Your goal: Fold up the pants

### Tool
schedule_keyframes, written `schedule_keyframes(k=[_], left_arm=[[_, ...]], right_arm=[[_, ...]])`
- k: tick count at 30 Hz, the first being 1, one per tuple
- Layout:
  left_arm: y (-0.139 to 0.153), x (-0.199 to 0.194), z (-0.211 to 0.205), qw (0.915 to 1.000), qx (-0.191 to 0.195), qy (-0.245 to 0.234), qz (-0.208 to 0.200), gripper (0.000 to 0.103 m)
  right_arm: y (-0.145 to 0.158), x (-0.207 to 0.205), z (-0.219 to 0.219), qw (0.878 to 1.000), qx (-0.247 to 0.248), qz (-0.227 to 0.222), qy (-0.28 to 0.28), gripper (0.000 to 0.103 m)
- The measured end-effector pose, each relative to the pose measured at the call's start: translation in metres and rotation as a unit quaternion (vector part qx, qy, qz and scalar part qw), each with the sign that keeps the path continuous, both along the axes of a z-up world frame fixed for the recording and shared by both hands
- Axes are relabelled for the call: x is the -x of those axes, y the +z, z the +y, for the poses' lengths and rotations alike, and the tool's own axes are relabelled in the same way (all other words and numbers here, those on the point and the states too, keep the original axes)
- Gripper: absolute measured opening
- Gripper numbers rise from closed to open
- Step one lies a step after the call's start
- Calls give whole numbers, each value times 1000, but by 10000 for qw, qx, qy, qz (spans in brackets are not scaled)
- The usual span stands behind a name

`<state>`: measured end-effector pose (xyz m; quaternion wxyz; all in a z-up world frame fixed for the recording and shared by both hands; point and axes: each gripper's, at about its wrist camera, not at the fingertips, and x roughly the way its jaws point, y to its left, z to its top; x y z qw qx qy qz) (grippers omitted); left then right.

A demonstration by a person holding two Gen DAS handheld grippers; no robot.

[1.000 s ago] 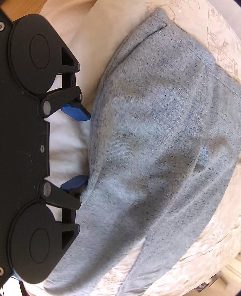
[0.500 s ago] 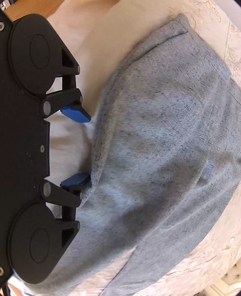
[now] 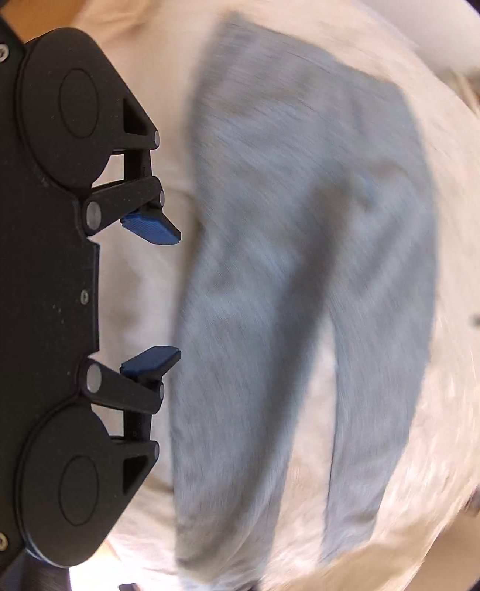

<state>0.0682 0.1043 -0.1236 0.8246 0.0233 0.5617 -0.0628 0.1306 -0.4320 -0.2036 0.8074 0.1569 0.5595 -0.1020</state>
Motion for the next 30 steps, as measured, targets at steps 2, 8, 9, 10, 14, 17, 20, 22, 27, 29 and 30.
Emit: schedule_keyframes(k=[2, 8, 9, 10, 14, 17, 20, 22, 27, 29, 30], left_arm=[[2, -9, -21, 9995, -49, -277, -159, 63], [-21, -40, -65, 9991, 39, -422, -46, 64], [-27, -41, -70, 9992, -10, -405, 34, 64], [-33, -41, -72, 9992, -67, -374, 142, 64], [-65, -37, -82, 9960, -328, -484, 677, 64], [-69, -24, -86, 9941, -553, -694, 625, 64], [-68, -19, -86, 9938, -588, -712, 613, 64], [-66, -19, -83, 9943, -543, -660, 641, 64], [-53, -13, -75, 9955, -498, -575, 563, 64], [-49, -10, -73, 9953, -581, -563, 523, 64], [-48, -9, -72, 9951, -620, -560, 524, 64]], right_arm=[[-1, 3, -2, 9999, -118, -48, -3, 23], [-4, 3, -6, 9997, -243, -54, -10, 12], [-4, 2, -5, 9998, -213, -55, 19, 11], [-4, 2, -3, 9998, -161, -55, 45, 10], [3, -1, 6, 9998, 174, -106, 50, 7], [12, -8, 4, 9981, 542, -276, -136, 6], [1, -23, -8, 9978, 494, -140, -410, 6], [-11, -30, -9, 9977, 521, 13, -428, 6], [5, -18, -13, 9953, 455, -197, -830, 20], [23, -1, -15, 9921, 486, -483, -1050, 24], [30, 9, -17, 9905, 478, -591, -1144, 25]])
